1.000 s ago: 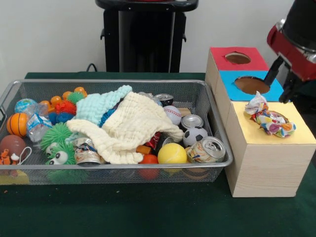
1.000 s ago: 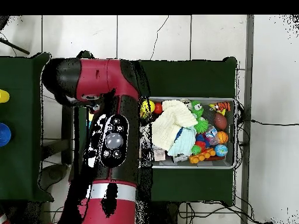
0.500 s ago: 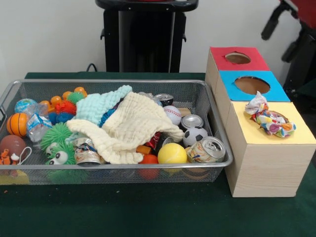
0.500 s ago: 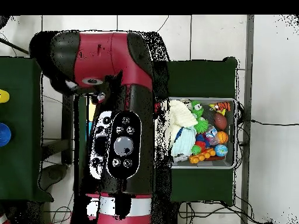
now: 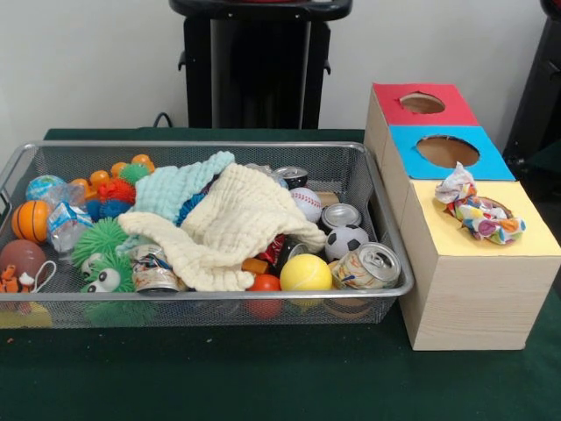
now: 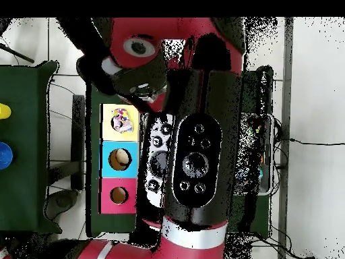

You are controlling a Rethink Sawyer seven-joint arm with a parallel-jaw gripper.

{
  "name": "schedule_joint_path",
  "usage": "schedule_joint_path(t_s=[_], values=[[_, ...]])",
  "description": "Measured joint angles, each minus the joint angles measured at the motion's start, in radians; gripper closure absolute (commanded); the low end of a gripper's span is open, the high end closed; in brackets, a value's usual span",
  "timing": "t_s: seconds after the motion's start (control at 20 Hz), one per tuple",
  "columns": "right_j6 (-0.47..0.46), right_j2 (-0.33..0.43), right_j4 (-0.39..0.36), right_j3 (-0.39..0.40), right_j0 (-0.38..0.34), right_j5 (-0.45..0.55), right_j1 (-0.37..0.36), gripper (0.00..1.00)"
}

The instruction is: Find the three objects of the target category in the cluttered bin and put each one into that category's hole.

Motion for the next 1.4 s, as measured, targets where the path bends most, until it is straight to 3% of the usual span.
schedule_joint_path(t_s=[0.1, 0.25, 0.35, 0.7, 0.9, 1.4], values=[[-0.103, 0.0, 0.001, -0.079, -0.018, 0.053, 0.011, 0.0], [-0.164, 0.001, 0.002, -0.111, -0.02, 0.026, 0.012, 0.0], [-0.175, 0.005, 0.003, -0.104, -0.015, -0.042, 0.003, 0.0], [-0.175, 0.016, 0.006, 0.107, 0.028, -0.478, -0.08, 0.0], [-0.175, 0.016, 0.006, 0.208, 0.043, -0.615, -0.114, 0.0], [-0.175, 0.021, 0.011, 0.385, 0.049, -0.655, -0.17, 0.0]])
